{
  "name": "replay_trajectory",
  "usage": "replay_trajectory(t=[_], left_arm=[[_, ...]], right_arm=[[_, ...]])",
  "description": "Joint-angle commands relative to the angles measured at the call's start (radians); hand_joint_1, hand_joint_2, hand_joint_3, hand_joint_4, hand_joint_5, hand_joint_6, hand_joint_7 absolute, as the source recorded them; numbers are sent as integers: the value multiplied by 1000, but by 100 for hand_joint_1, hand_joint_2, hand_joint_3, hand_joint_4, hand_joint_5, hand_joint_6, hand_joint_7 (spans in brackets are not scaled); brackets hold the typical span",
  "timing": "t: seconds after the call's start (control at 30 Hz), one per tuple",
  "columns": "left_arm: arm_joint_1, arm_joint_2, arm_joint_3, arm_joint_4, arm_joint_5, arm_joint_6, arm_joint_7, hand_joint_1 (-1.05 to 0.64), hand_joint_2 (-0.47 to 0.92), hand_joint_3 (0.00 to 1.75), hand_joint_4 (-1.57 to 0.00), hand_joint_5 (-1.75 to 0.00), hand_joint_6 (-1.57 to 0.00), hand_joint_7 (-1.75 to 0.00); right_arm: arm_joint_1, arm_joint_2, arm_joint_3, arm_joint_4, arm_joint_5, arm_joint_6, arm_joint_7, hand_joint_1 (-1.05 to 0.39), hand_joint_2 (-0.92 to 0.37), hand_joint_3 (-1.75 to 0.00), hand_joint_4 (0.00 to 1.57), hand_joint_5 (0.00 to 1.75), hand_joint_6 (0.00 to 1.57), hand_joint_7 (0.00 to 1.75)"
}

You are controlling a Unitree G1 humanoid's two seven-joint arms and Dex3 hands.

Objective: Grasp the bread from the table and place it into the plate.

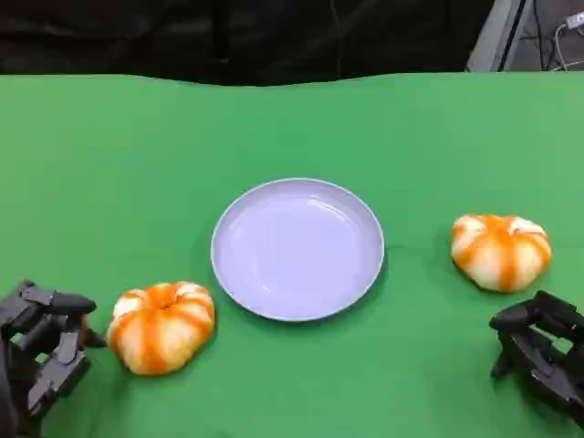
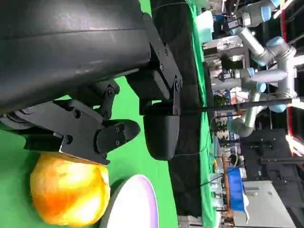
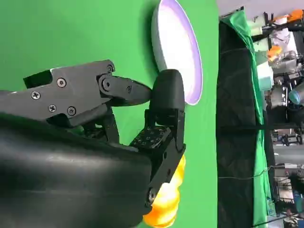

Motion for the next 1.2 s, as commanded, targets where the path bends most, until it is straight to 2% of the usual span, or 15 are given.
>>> replay_trajectory(t=[0.03,0.5,0.63,0.67,0.73,0.8,0.83,0.9,0.97,1.03,1.2], left_arm=[[3,17,6,-11,-4,-5,7,3,82,67,-84,-151,-87,-117],[12,17,3,-23,6,4,19,3,84,63,-84,-149,-87,-115],[22,6,1,-54,-28,39,-5,4,84,66,-87,-136,-93,-101],[23,4,1,-60,-40,43,-16,3,84,64,-88,-126,-94,-91],[22,2,0,-63,-62,46,-39,1,84,54,-92,-92,-103,-53],[30,0,-2,-81,-74,68,-48,-1,85,47,-97,-69,-109,-30],[36,-1,-4,-92,-80,82,-52,-4,86,41,-103,-45,-110,-15],[45,-3,-8,-114,-95,108,-66,-5,88,35,-104,-21,-104,-4],[52,-5,-10,-131,-120,133,-94,-6,89,32,-102,-10,-98,-1],[55,-5,-12,-140,-153,152,-141,-9,91,27,-90,-2,-84,0],[68,8,-20,-154,-168,162,-224,-20,92,14,-68,0,-62,0]], right_arm=[[-5,-18,-3,-6,12,11,2,-26,-92,-45,64,169,78,103],[0,-16,-3,-13,12,12,6,-27,-92,-44,64,169,78,103],[2,-16,-1,-17,10,14,3,-27,-92,-44,63,169,78,103],[2,-16,-1,-17,10,14,5,-26,-92,-44,63,169,78,104],[1,-16,-1,-18,12,13,8,-26,-92,-44,64,170,78,104],[2,-15,0,-20,7,13,0,-26,-92,-45,64,170,78,104],[2,-16,0,-19,5,13,-2,-26,-92,-45,64,170,78,104],[2,-16,1,-19,5,15,-1,-26,-92,-45,64,170,78,104],[1,-16,1,-18,6,17,-1,-26,-92,-45,64,169,78,104],[1,-16,1,-18,6,20,-1,-26,-92,-45,64,169,77,103],[0,-15,1,-15,9,15,6,-26,-92,-44,64,169,78,103]])
